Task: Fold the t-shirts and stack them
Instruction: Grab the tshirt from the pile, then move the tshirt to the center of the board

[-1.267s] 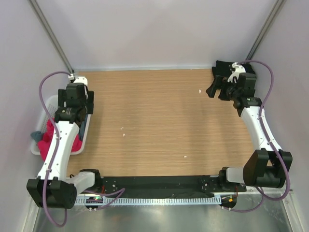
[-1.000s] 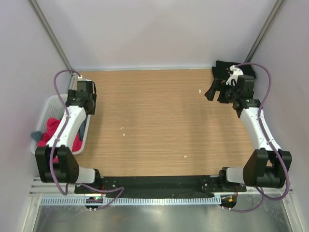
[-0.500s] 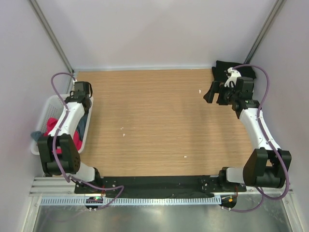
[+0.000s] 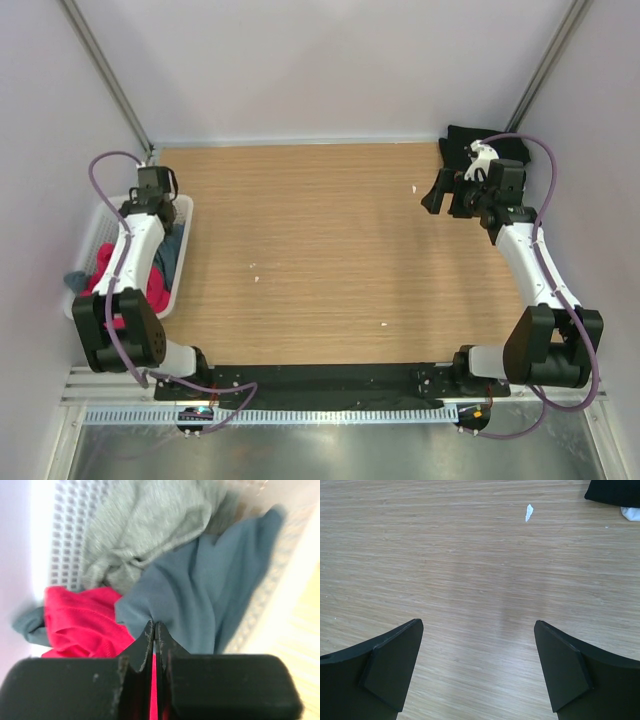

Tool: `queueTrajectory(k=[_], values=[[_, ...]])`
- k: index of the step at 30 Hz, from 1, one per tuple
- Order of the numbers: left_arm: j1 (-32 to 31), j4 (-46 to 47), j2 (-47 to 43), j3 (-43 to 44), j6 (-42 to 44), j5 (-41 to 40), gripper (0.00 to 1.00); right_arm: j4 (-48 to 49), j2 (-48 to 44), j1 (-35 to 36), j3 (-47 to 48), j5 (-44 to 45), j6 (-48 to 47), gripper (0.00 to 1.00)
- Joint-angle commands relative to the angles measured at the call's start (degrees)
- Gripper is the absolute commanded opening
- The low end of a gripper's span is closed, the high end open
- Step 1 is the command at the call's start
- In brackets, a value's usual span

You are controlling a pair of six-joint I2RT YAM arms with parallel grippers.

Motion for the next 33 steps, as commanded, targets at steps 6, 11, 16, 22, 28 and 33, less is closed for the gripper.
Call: queueTrajectory(k=[6,11,16,22,28,33], values=[[0.12,-8.55,-6.16,26.46,-5.27,9.07,0.00,0.75,-0.17,0.01,1.95,0.64,-1.66,1.00],[0.12,-10.50,-6.77,26.42,-5.20,9.51,0.00,-0.31,2.12,0.01,3.09,-0.41,-1.31,1.00],[-2.77,-6.89,-8.11,29.09,-4.50,14.45,0.00,-0.22,2.12,0.01,3.19,1.87,-1.83,1.00],[-6.12,-11.37,4.02,63.67,-2.30,7.76,0.00,-0.49,3.00,-0.17,2.40,2.14,-3.06,1.00],[-9.26,-8.31,8.60,76.76,-2.21,7.85,0.00,-0.49,3.62,-0.70,1.43,2.14,-4.21,1.00],[-25.08,-5.14,7.81,72.20,5.69,3.82,0.00,-0.57,4.23,-0.79,1.86,2.22,-4.21,1.00]])
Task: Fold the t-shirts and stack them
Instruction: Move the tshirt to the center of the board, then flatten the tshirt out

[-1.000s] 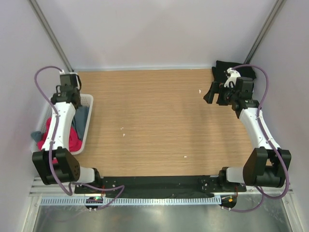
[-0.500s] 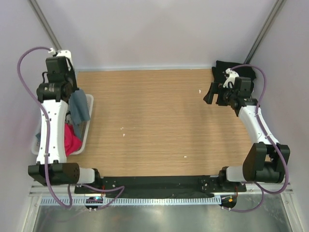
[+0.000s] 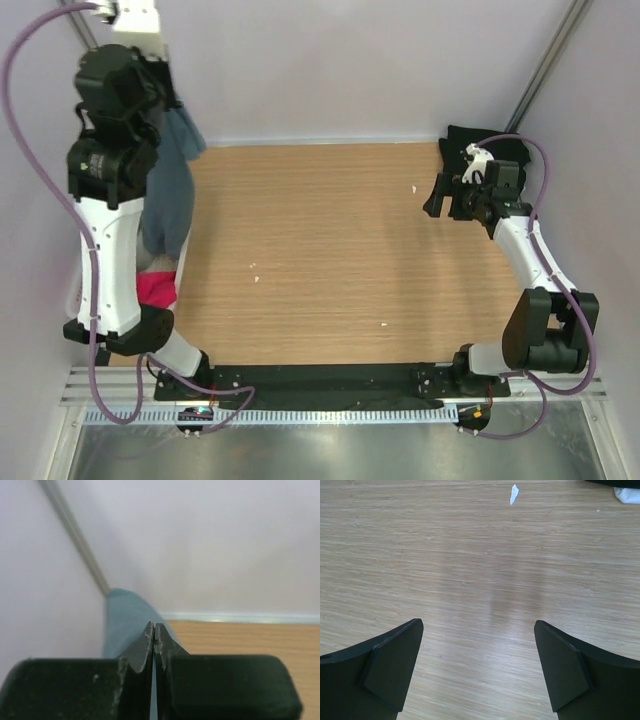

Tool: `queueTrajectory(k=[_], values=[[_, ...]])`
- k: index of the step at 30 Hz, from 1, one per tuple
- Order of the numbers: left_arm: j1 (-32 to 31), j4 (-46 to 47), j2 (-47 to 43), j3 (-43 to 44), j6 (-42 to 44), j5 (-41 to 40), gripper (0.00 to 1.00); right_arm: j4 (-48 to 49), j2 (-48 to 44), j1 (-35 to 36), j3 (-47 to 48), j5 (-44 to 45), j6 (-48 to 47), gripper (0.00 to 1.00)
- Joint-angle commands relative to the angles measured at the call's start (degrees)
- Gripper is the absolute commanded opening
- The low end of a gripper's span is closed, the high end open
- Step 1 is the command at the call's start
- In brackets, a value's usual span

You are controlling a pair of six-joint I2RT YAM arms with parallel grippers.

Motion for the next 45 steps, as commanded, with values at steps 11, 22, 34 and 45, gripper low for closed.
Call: queueTrajectory(k=[11,22,34,45], values=[[-41.82,8.83,4.31,-7.53,18.12,-11.93,0.00,1.04,-1.87,-0.63,1.41,3.00,-0.88,1.00],[-45.88,15.23,6.96,-20.87,18.22,-19.75,0.20,0.79,-3.72,-0.90,1.32,4.06,-2.73,1.00],[-33.05,23.50,-6.41,-75.63,1.02,-2.40,1.00,-21.06,1.09,5.77,7.82,-8.34,-25.97,0.94],[-24.44,33.79,-8.08,-86.11,-3.22,4.92,0.99,-7.39,1.82,25.38,-13.44,12.23,-47.28,0.94]])
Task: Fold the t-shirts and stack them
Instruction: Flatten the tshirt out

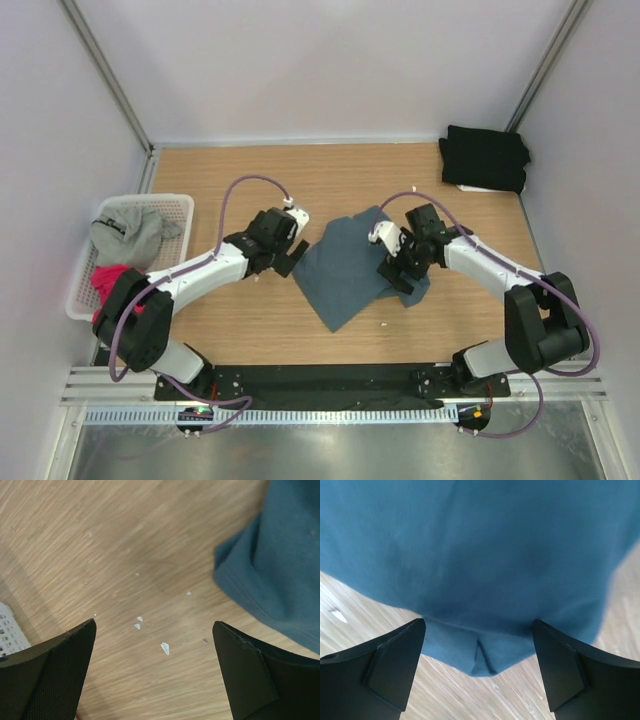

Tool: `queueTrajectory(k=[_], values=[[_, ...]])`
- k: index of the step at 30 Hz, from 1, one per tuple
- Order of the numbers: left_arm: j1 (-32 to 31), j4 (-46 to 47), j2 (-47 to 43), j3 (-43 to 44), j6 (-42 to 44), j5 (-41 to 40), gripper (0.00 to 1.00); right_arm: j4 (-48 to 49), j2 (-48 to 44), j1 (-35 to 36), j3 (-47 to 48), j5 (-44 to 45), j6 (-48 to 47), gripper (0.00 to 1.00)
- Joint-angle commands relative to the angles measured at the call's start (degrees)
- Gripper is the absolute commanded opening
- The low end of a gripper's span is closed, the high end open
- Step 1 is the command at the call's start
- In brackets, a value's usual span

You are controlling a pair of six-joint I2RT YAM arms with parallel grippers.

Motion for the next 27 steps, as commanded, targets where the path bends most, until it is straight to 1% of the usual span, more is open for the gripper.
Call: queueTrajectory(k=[1,2,5,9,11,14,18,22,25,27], values=[[4.92,5.44,-3.07,1.51,-4.46,4.62,1.00,8.20,-0.02,2.34,-4.78,8.66,-8.95,0.94],[6.06,4.83,-3.25,1.78,-4.47,5.24,0.99,9.01,0.50,2.96,-5.50,9.29,-9.30,0.94],[6.86,4.47,-4.39,1.87,-4.20,4.54,0.99,10.07,1.03,4.28,-6.47,9.91,-8.78,0.93],[7.83,4.65,-4.92,1.78,-4.38,3.92,0.99,13.49,2.00,4.98,-7.26,11.48,-7.38,0.85],[7.92,4.56,-4.83,1.87,-4.38,4.01,0.99,13.41,2.00,5.16,-6.74,11.84,-7.11,0.85],[8.00,3.94,-4.39,1.96,-4.38,4.45,1.00,10.52,-0.36,5.42,-4.02,9.48,-6.32,0.86],[8.00,2.98,-2.73,2.75,-4.38,4.72,1.00,3.85,-5.02,6.48,0.29,6.92,-6.41,0.87],[8.00,2.10,-1.58,3.80,-4.47,5.16,0.99,1.98,-7.92,6.74,1.44,4.99,-6.58,0.88],[8.00,1.83,-1.49,4.16,-4.47,5.68,1.00,3.65,-6.62,7.01,0.39,5.42,-5.97,0.88],[8.00,1.48,-1.58,4.33,-4.47,5.86,0.99,2.78,-3.55,7.36,0.56,5.51,-5.97,0.87]])
